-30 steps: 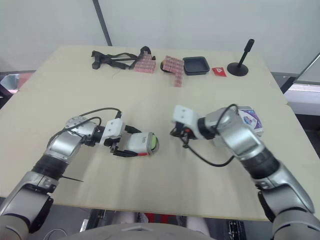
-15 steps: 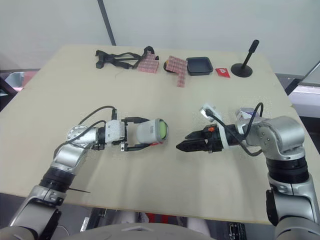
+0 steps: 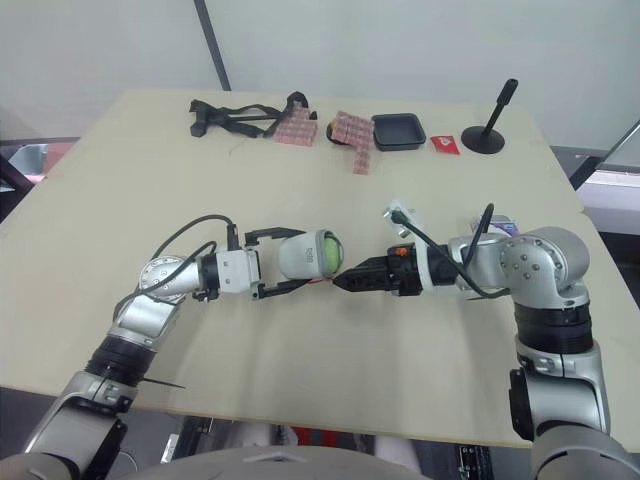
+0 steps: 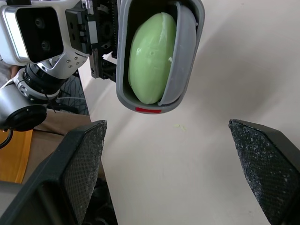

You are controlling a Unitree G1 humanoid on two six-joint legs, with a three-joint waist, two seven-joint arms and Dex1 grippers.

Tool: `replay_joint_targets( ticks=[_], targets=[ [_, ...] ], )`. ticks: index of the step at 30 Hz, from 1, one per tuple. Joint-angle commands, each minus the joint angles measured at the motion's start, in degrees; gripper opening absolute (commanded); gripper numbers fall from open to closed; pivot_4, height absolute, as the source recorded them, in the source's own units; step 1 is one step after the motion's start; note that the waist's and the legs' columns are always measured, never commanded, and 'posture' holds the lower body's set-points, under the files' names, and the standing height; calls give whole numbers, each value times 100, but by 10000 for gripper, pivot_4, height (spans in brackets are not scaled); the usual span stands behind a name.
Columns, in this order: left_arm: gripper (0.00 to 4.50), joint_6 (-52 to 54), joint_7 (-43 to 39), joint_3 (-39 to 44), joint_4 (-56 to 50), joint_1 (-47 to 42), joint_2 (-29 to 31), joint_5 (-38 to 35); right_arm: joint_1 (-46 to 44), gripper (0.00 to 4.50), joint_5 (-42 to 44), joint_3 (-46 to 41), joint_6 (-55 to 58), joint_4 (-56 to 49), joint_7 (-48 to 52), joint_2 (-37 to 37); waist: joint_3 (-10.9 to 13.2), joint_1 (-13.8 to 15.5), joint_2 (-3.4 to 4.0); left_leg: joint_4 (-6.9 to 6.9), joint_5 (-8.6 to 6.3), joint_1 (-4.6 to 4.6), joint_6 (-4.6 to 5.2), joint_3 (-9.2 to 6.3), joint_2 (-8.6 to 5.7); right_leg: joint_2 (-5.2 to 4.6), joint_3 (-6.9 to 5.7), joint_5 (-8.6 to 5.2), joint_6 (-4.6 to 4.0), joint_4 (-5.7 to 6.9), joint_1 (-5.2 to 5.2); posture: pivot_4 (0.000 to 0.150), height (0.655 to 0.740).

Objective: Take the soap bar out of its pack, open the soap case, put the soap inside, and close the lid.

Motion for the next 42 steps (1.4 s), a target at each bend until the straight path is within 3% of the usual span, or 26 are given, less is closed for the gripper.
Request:
replay_joint_targets(
  ticks=[1, 17, 22, 27, 42],
  targets=[
    [36299, -141, 100, 21, -112, -99, 50, -72, -106, 44813, 420, -195, 42, -3, -247, -77, 0, -6, 0, -3, 0, 0, 0, 0, 0, 0, 0, 0, 0, -1, 0, 1500, 7400],
    [36299, -146, 112, 11, -109, -101, 58, -76, -121, 44813, 1059, -211, 42, 125, -862, -138, 0, -4, 1, -19, 2, -9, -5, 2, -1, 1, 1, 0, 0, -9, 1, 1500, 7400],
    [36299, 322, 31, -134, -273, -112, -123, -270, -377, 44813, 830, -296, -178, 389, -1609, 1059, 1, -63, 2, -26, 6, -6, -12, 4, 0, 4, 4, 0, 0, -4, 0, 1500, 7400],
    [36299, 496, -53, -196, -358, -123, -162, -397, -492, 44813, 954, -585, 22, 522, -1944, 1533, 5, -8, 8, -34, 9, 17, -15, 3, -2, 2, -5, 0, 0, -13, -6, 1500, 7400],
    [36299, 492, -78, -149, -286, -201, -87, -376, -275, 44813, 955, -308, 41, 382, -1826, 1221, 7, -20, 10, -43, 9, 16, -15, 4, -3, 3, -2, 0, 1, -18, -5, 1500, 7400]
  ],
)
